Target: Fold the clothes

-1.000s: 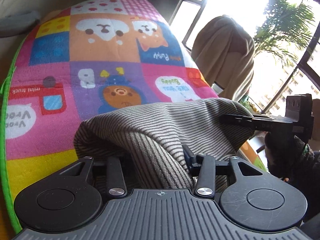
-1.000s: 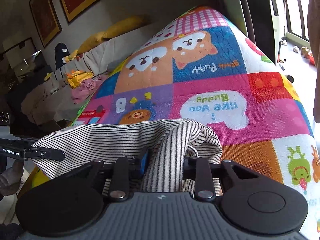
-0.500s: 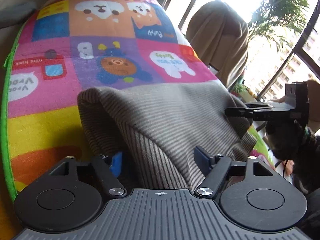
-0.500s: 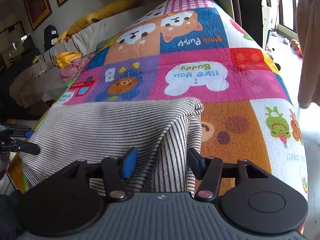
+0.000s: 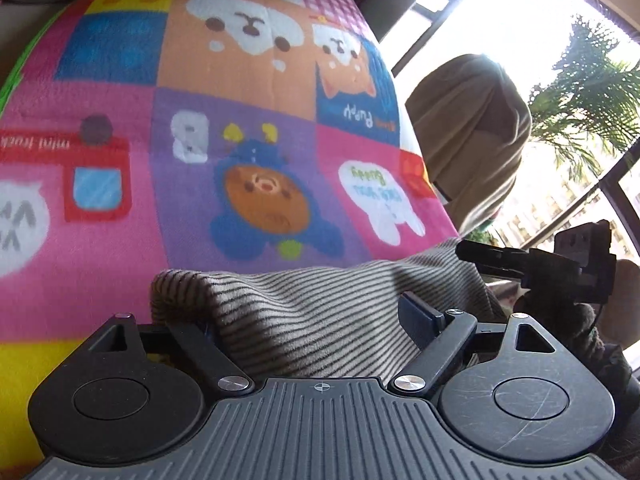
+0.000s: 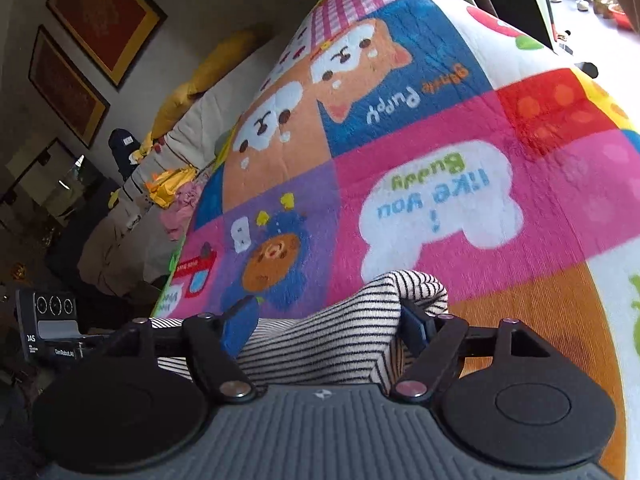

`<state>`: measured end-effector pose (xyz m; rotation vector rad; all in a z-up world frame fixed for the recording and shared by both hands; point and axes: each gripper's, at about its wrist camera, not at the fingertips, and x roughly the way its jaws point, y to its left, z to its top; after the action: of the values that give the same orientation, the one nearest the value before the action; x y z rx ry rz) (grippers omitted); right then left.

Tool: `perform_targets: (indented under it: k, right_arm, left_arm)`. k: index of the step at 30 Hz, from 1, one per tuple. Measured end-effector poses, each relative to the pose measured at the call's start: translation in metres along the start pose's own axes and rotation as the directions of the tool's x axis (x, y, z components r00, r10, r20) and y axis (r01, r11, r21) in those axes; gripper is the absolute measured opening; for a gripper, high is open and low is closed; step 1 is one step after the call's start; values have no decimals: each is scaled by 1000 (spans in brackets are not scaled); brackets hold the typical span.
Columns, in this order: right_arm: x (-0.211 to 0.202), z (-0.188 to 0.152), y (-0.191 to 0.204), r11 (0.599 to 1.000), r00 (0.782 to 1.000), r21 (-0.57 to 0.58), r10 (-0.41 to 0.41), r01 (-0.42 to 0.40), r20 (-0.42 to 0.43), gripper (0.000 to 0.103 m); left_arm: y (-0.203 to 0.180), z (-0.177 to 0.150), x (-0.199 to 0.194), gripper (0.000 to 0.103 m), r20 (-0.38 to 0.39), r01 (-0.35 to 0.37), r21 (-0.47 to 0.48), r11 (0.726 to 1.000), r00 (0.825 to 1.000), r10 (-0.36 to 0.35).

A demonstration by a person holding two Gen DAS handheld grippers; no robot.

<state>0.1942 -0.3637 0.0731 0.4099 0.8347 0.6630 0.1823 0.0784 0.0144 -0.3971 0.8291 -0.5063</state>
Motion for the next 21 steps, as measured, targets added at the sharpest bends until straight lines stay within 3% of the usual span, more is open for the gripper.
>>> perform_targets:
  k: [3, 5, 7, 10, 13, 16, 19, 21]
  right_arm:
    - [19, 30, 9, 998, 998, -48, -34, 36, 49, 75]
    - [32, 45, 15, 989, 991, -99, -102, 111, 89, 75]
    - [40, 48, 29, 930, 949, -207, -277, 304, 149, 76]
    - [39, 33, 43, 815, 867, -299, -440, 495, 236, 86]
    - [24, 21, 45, 801, 848, -292, -451, 522, 278, 89]
    - [21, 19, 58, 804, 843, -289, -429, 520, 324, 96]
    - [42, 20, 74, 760, 828, -346, -443, 550, 344, 103]
    - [57, 16, 64, 741, 817, -349, -485, 573, 312, 103]
  left_arm:
    - [-3, 31, 9, 88, 70, -47, 69, 997, 997, 42]
    - [-2, 43, 13, 88, 98, -107, 89, 990, 990, 98]
    - [-1, 53, 16, 88, 123, -167, 108, 980, 980, 154]
    - [-5, 45, -2, 90, 156, -231, 179, 956, 967, 204]
    - [-13, 37, -35, 93, 225, -259, 260, 930, 953, 202]
    - [-27, 43, -52, 94, 283, -197, 276, 941, 952, 117]
    - [-40, 46, -19, 96, 246, -168, 308, 937, 965, 92]
    - [-38, 42, 16, 96, 187, -200, 311, 929, 971, 147]
